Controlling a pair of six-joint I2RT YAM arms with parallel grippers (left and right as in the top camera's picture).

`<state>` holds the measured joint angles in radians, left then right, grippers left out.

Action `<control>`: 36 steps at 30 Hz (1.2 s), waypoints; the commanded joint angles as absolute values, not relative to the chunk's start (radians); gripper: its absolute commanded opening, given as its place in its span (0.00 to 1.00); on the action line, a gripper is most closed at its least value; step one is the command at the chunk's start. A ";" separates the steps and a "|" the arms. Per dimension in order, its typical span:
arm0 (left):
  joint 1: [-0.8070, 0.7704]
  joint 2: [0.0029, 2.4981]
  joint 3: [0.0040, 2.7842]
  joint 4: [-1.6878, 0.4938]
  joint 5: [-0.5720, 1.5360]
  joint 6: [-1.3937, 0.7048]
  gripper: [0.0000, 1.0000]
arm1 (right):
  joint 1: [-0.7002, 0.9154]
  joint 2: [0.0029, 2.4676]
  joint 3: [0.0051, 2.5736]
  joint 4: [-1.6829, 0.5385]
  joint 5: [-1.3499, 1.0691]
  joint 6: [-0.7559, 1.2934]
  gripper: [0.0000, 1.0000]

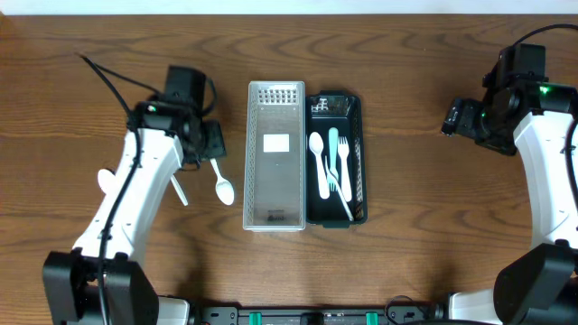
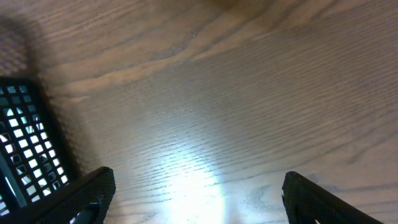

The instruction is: Pack container

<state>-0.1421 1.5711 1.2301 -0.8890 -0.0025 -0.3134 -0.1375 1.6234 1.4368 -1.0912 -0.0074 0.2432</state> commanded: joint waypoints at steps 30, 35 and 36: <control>-0.139 1.837 1.064 -0.640 0.079 -0.402 0.64 | -0.137 1.629 1.435 -1.111 -0.015 0.230 0.89; -0.137 1.874 1.064 -0.638 0.079 -0.403 0.64 | -0.137 1.629 1.435 -1.111 -0.015 0.230 0.89; -0.135 1.878 1.064 -0.638 0.079 -0.403 0.64 | -0.137 1.629 1.435 -1.111 -0.015 0.230 0.89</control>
<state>-0.1417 1.8397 1.0683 -0.6407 0.0742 -0.3935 -0.1375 1.6234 1.4368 -1.1095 -0.0090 0.2432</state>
